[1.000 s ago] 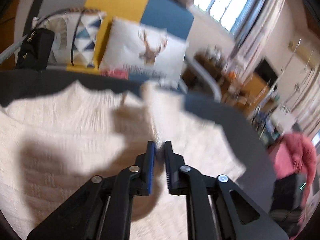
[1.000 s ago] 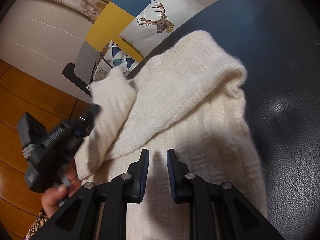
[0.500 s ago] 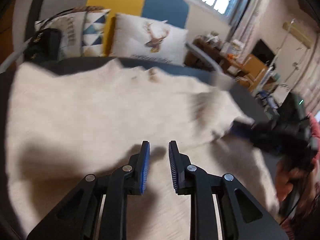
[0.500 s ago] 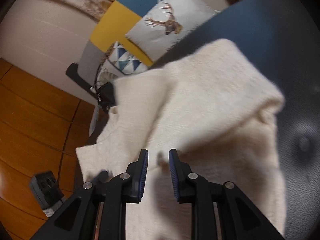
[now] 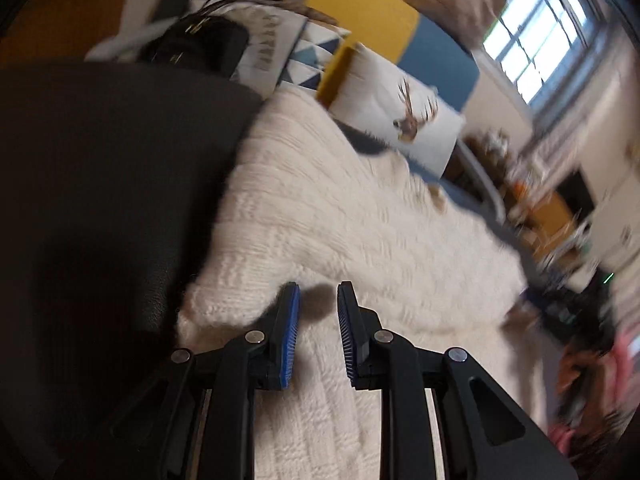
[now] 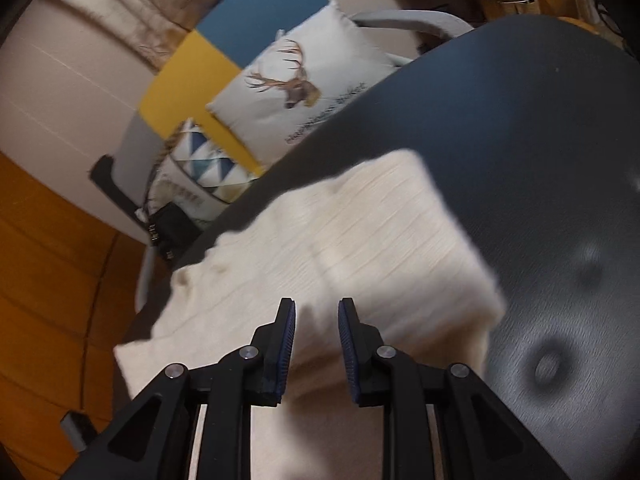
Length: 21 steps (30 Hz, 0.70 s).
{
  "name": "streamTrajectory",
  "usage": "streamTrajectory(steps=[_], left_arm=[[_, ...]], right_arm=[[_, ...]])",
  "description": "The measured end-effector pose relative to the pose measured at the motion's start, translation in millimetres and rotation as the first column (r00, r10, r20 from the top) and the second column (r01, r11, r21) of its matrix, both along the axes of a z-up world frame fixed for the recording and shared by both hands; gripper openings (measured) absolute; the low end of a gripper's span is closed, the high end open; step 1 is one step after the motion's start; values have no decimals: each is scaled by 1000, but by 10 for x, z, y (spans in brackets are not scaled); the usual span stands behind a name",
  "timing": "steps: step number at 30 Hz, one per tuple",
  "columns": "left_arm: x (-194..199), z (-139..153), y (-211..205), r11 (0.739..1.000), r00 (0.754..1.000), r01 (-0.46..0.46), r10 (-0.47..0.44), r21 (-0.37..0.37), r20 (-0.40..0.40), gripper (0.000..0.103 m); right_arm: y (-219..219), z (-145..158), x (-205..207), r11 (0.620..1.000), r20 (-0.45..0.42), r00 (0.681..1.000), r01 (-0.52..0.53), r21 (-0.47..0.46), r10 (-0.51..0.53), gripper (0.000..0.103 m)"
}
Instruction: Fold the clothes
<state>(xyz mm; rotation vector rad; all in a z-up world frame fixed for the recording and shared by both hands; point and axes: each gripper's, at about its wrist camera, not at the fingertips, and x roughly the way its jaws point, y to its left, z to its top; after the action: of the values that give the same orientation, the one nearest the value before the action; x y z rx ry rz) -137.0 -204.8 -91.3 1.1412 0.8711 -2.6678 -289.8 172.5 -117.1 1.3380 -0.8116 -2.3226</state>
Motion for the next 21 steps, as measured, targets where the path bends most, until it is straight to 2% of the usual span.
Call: streamTrajectory(steps=[4, 6, 9, 11, 14, 18, 20, 21], left_arm=[[7, -43, -83, 998, 1000, -24, 25, 59, -12, 21], [-11, -48, -114, 996, 999, -30, 31, 79, -14, 21], [-5, -55, -209, 992, 997, -67, 69, 111, -20, 21], [0, -59, -275, 987, 995, -91, 95, 133, -23, 21], [91, -58, -534, 968, 982, -180, 188, 173, -27, 21], [243, -133, -845, 941, 957, -288, 288, 179, 30, 21], [340, -181, -963, 926, 946, -324, 320, 196, 53, 21], [377, -154, -935, 926, 946, -323, 323, 196, 34, 21]], right_arm=[[-150, -148, -169, 996, 74, 993, -92, 3, 92, 24], [-204, -128, -163, 995, 55, 994, -95, 15, 94, 24], [-251, -93, -121, 996, 31, 996, -83, -21, 84, 13], [-312, -39, -80, 995, 15, 995, -94, -41, 94, 12], [-475, 112, -30, 987, -28, 990, -140, -76, 138, 12], [-704, 224, -29, 973, -79, 978, -201, -112, 193, 12], [-770, 202, -42, 974, -81, 976, -210, -84, 203, 12], [-772, 169, -52, 978, -76, 977, -202, -56, 197, 12]])
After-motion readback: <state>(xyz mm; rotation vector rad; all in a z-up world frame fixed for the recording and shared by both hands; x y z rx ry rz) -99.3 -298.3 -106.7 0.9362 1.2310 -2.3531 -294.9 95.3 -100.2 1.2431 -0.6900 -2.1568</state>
